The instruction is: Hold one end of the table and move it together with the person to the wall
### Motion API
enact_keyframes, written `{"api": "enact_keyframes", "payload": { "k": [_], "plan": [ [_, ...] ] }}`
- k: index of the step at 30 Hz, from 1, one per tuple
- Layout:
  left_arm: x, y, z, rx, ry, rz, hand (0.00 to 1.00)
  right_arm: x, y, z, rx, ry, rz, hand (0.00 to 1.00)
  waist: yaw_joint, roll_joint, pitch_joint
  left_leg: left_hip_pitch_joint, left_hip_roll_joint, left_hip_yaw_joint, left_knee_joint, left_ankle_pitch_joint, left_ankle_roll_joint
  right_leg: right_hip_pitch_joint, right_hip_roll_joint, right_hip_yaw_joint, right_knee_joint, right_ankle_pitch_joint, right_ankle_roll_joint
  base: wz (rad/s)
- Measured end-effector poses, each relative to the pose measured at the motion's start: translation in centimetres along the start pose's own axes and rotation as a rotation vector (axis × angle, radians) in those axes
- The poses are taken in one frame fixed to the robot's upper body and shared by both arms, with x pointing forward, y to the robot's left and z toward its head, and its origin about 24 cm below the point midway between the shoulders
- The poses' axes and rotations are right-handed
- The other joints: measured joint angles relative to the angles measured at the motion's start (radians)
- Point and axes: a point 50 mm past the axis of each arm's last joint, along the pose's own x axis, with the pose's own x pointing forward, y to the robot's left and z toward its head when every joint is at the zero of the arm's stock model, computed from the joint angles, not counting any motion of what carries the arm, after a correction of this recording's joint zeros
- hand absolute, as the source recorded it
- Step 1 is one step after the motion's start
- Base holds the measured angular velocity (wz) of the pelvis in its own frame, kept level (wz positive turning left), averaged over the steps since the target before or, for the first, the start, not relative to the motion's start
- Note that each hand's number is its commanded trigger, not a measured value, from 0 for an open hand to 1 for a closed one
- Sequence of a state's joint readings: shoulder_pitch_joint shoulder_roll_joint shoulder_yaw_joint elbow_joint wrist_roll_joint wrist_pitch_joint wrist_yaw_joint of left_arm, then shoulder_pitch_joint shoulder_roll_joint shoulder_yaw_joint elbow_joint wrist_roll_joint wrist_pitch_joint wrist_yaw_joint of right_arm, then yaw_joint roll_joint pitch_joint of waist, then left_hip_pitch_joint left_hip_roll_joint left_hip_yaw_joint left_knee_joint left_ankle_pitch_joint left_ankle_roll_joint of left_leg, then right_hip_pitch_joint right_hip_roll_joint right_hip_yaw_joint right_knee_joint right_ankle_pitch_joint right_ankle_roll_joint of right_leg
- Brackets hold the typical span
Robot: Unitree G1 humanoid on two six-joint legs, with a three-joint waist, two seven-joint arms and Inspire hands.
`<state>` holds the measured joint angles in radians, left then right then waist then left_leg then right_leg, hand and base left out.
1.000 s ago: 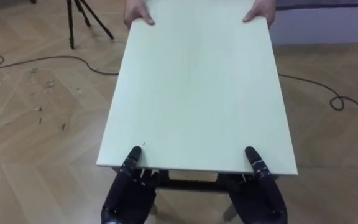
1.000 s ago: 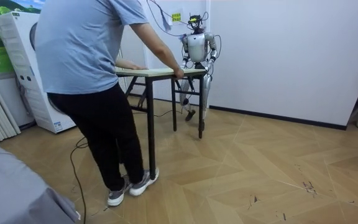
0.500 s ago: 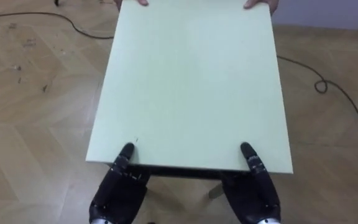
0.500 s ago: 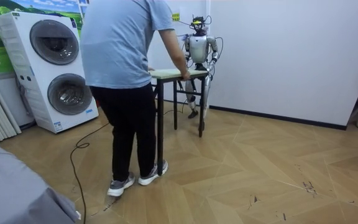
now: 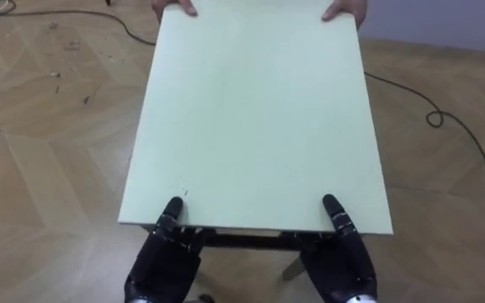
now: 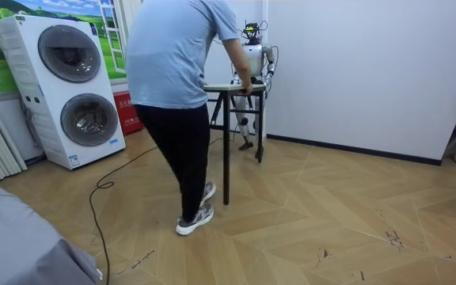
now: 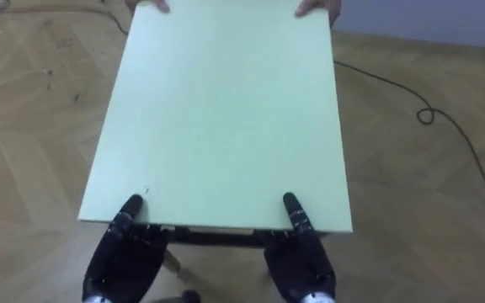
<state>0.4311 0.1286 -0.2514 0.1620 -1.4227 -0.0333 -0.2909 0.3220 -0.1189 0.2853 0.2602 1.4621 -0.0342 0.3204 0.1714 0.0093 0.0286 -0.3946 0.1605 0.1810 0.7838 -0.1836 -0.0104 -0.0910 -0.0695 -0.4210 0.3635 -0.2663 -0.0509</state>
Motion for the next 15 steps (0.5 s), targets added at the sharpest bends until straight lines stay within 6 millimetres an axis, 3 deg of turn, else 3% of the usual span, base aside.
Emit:
{"api": "enact_keyframes", "payload": {
  "k": [2,4,5,6,7,8,10,12,13,14,15],
  "plan": [
    [-0.1,0.06,0.0,-0.003,0.0,0.0,1.0,0.02,0.01,0.03,-0.012,0.003,0.001,1.0,-0.021,0.017,0.0003,0.095,0.006,-0.016,0.105,-0.081,-0.009,-0.006,0.001,-0.062,0.0,0.008,-0.008,0.16],
    [-0.04,-0.02,-0.02,-0.004,0.004,-0.003,1.0,0.11,0.14,0.16,-0.023,0.001,0.007,1.0,-0.054,0.035,0.0002,0.19,0.006,-0.03,0.114,-0.102,-0.024,-0.027,0.004,-0.089,0.018,0.014,-0.004,0.36],
    [0.05,-0.12,-0.14,-0.001,0.006,-0.007,1.0,0.08,0.18,0.45,-0.03,-0.005,0.01,1.0,-0.068,0.051,-0.0021,0.242,0.004,-0.044,0.09,-0.107,-0.03,-0.044,0.004,-0.099,0.043,0.012,-0.004,0.31],
    [0.18,-0.23,-0.16,-0.001,0.004,-0.012,1.0,0.15,0.24,0.53,-0.03,-0.009,0.012,1.0,-0.072,0.054,0.0004,0.252,0.0,-0.049,0.046,-0.127,-0.042,-0.054,0.0,-0.099,0.066,0.011,-0.004,0.23],
    [0.24,-0.25,-0.17,0.004,0.003,-0.009,1.0,0.14,0.23,0.56,-0.032,-0.009,0.012,1.0,-0.082,0.051,0.0004,0.27,-0.022,-0.052,-0.026,-0.14,-0.042,-0.079,-0.008,-0.081,0.091,0.02,-0.015,0.29],
    [0.22,-0.21,-0.31,0.003,0.008,-0.004,1.0,-0.03,0.09,0.62,-0.035,-0.009,0.006,1.0,-0.096,0.051,0.0,0.301,-0.045,-0.073,-0.107,-0.139,-0.043,-0.1,-0.009,-0.026,0.106,0.043,-0.04,0.34],
    [0.3,-0.32,-0.36,0.005,0.012,-0.009,1.0,-0.12,0.06,0.66,-0.032,-0.015,0.005,1.0,-0.122,0.05,-0.0013,0.34,-0.071,-0.103,-0.232,-0.139,-0.043,-0.122,0.005,0.067,0.095,0.064,-0.042,0.42],
    [0.56,-0.53,-0.36,0.005,0.013,-0.018,1.0,-0.1,0.24,0.79,-0.027,-0.027,0.013,1.0,-0.131,0.055,0.0004,0.379,-0.069,-0.095,-0.346,-0.141,-0.046,-0.159,-0.001,0.112,0.141,0.084,-0.025,0.24],
    [0.57,-0.55,-0.44,0.002,0.013,-0.019,1.0,-0.12,0.23,0.84,-0.024,-0.026,0.012,1.0,-0.13,0.055,0.0022,0.406,-0.065,-0.1,-0.382,-0.141,-0.045,-0.194,-0.007,0.116,0.215,0.091,-0.031,0.0],
    [0.46,-0.47,-0.56,-0.003,0.011,-0.015,1.0,-0.19,0.17,0.77,-0.025,-0.02,0.009,1.0,-0.136,0.067,0.0088,0.448,-0.055,-0.108,-0.426,-0.152,-0.034,-0.274,0.014,0.162,0.307,0.094,-0.027,0.0],
    [0.36,-0.49,-0.58,-0.003,0.008,-0.016,1.0,-0.22,0.17,0.62,-0.026,-0.018,0.009,1.0,-0.137,0.068,0.0034,0.441,-0.05,-0.11,-0.425,-0.167,-0.032,-0.282,0.04,0.194,0.23,0.097,-0.016,0.07]
  ]
}}
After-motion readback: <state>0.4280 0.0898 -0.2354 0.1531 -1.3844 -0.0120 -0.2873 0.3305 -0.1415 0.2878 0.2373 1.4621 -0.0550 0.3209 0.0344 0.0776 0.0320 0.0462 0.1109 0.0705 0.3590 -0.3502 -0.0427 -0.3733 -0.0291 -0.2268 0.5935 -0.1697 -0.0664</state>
